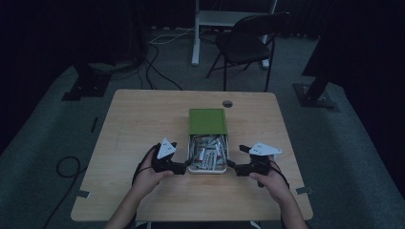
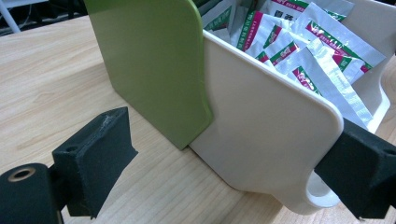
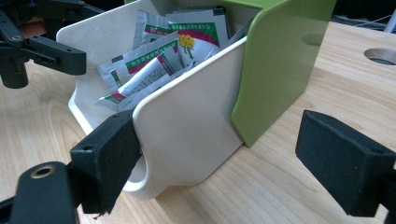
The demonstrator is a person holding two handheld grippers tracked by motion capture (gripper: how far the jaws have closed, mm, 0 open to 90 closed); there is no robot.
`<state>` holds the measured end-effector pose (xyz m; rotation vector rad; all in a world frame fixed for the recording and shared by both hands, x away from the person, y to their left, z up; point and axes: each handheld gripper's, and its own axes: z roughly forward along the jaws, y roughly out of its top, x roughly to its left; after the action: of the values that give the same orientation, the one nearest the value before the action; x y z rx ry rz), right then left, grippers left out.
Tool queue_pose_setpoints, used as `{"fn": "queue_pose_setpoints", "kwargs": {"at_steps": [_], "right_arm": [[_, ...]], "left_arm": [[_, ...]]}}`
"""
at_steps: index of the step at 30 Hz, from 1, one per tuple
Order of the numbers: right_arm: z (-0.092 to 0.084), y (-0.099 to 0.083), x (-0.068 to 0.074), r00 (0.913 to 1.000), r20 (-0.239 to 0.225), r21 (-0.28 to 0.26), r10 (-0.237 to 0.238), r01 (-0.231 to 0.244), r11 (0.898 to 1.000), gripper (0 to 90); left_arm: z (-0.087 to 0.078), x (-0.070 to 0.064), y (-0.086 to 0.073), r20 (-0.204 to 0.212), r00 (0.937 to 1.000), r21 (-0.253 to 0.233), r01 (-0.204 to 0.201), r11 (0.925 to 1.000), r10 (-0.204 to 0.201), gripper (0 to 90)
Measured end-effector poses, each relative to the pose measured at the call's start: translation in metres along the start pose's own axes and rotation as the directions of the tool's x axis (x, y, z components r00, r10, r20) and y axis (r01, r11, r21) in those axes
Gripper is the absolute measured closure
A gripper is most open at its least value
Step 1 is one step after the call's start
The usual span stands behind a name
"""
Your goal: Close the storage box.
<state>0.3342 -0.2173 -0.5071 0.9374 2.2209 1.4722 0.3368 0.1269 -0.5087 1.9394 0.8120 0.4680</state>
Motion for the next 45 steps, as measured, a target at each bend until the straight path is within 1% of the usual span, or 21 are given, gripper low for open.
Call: {"fn": "queue_pose_setpoints", "kwargs": {"at_steps": [10, 21, 24, 27, 31, 34, 40, 43, 45], "right_arm": [[0.003, 0.003, -0.003, 0.9998, 0.005, -0.005, 0.017, -0.017, 1.0, 13.2], [0.006, 0.008, -0.01, 0.9997, 0.021, -0.011, 0.014, -0.014, 1.0, 13.2], [0.008, 0.007, -0.012, 0.9995, 0.02, -0.013, 0.025, -0.025, 1.0, 12.7], [0.009, 0.008, -0.014, 0.9991, 0.026, -0.016, 0.034, -0.034, 0.999, 12.8], [0.01, 0.01, -0.014, 0.9993, 0.026, -0.013, 0.025, -0.024, 1.0, 12.8], [0.011, 0.011, -0.014, 0.9994, 0.026, -0.009, 0.022, -0.022, 1.0, 12.7], [0.013, 0.012, -0.016, 0.999, 0.034, -0.008, 0.028, -0.028, 1.0, 12.7], [0.014, 0.014, -0.017, 0.999, 0.044, -0.002, 0.013, -0.013, 1.0, 12.8], [0.015, 0.014, -0.017, 0.9989, 0.044, -0.001, 0.014, -0.014, 1.0, 12.8]], "left_arm": [[0.002, 0.003, 0.002, -0.004, 0.9999, -0.004, 0.011, 0.9999, -0.011, 9.6], [0.006, 0.006, 0.007, -0.008, 0.9999, -0.002, 0.012, 0.9999, -0.012, 9.6], [0.007, 0.008, 0.008, -0.004, 0.9997, -0.002, 0.024, 0.9997, -0.024, 9.6], [0.009, 0.009, 0.009, -0.01, 0.9998, 0.0, 0.018, 0.9998, -0.018, 9.6], [0.009, 0.012, 0.01, -0.003, 0.9997, 0.006, 0.025, 0.9997, -0.025, 9.6], [0.01, 0.013, 0.01, -0.007, 0.9995, 0.007, 0.031, 0.9995, -0.031, 9.6], [0.012, 0.015, 0.012, -0.011, 0.9995, 0.007, 0.03, 0.9995, -0.03, 9.5], [0.013, 0.016, 0.013, -0.013, 0.9995, 0.011, 0.029, 0.9995, -0.029, 9.5], [0.013, 0.016, 0.013, -0.016, 0.9995, 0.012, 0.029, 0.9995, -0.028, 9.6]]}}
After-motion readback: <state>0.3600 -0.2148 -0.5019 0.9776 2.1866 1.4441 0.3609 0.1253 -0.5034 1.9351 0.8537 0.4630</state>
